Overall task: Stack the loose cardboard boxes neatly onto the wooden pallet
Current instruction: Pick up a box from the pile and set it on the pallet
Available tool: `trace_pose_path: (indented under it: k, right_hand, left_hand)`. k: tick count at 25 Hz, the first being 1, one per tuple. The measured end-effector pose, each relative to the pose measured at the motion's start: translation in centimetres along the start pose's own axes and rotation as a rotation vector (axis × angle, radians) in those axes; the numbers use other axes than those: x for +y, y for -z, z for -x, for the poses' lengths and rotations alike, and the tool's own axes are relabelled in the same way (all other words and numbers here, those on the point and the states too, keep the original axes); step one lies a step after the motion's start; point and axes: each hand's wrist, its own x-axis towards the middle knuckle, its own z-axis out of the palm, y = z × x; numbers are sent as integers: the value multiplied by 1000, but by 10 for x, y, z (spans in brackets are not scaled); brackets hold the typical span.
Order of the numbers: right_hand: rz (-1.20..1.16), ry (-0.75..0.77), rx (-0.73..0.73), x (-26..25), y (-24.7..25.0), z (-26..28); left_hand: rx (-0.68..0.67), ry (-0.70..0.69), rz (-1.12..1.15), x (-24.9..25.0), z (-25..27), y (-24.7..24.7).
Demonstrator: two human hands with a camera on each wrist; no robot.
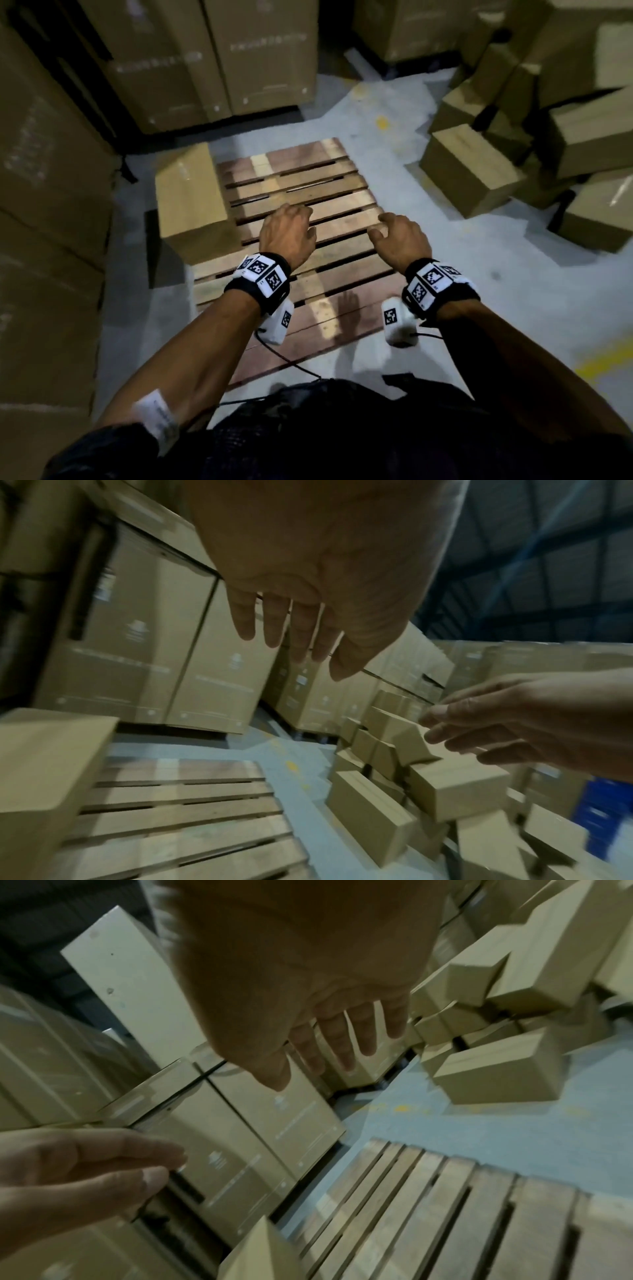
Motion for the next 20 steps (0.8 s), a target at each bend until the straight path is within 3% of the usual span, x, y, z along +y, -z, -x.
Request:
trace_pose_path:
  k: [11, 16, 20]
  right_hand:
    - [15, -329, 194, 348, 186, 89]
    - [-9, -440, 276, 452, 251, 80]
    - [9, -524, 333, 538, 299, 38]
  left_hand:
    - [-76, -428, 86, 395, -42, -82]
    - [-76, -550, 97, 529, -87, -108]
    - [-98, -630, 155, 636, -157, -141]
